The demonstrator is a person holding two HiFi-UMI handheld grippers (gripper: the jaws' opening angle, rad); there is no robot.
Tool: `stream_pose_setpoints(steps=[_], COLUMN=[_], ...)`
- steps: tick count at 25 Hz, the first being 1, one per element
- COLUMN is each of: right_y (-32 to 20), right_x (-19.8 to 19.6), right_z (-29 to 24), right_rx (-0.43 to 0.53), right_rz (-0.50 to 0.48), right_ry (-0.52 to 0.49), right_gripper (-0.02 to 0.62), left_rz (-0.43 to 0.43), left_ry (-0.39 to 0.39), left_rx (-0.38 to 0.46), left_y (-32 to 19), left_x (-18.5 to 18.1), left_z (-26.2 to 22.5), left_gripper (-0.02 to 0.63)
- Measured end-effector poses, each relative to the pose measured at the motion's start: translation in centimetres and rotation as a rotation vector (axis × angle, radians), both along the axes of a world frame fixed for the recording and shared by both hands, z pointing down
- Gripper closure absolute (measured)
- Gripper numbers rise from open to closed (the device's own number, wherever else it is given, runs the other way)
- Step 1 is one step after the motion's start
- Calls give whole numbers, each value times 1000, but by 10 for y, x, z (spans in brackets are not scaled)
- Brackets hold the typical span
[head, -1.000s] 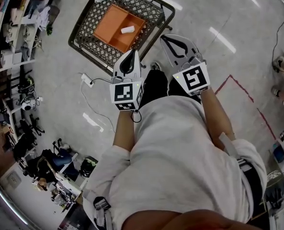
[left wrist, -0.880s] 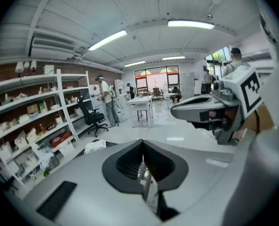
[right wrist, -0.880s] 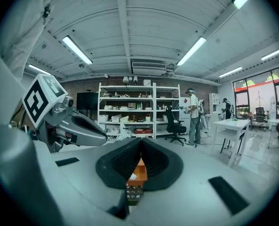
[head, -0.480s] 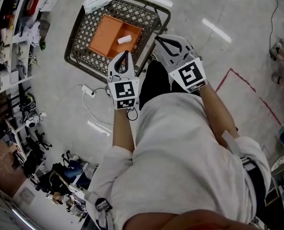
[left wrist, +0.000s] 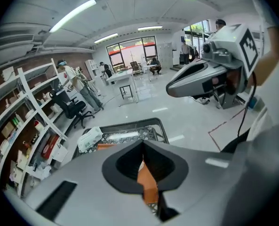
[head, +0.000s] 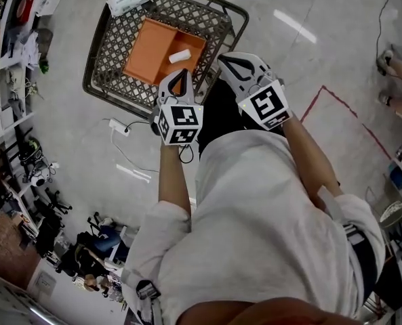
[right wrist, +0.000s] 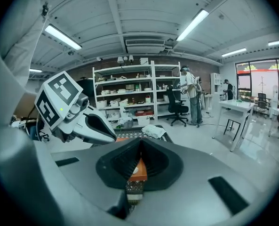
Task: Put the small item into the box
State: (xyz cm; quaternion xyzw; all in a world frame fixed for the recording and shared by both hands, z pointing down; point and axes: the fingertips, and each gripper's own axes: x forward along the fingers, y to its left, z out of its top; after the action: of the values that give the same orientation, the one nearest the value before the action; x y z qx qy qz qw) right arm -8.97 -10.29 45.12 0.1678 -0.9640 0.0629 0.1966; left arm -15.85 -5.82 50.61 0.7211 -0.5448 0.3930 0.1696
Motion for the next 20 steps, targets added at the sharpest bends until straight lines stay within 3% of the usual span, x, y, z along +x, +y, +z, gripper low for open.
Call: stream_pose_setpoints(steps=[4, 9, 20], right_y=[1, 3, -12], right_x=[-20, -37, -43], right_z=[29, 60, 98], right_rx=[-31, -57, -129], right_rz=[-29, -39, 7], right_ry=[56, 119, 190], right_gripper=[592, 591, 591], left_rz=[69, 197, 317], left_ry=[-45, -187, -188], left_rx=[-71, -132, -216], left_y=[0, -5, -20], left_x=[-15, -33, -49], left_z=[27, 60, 131], left_gripper=[598, 598, 598])
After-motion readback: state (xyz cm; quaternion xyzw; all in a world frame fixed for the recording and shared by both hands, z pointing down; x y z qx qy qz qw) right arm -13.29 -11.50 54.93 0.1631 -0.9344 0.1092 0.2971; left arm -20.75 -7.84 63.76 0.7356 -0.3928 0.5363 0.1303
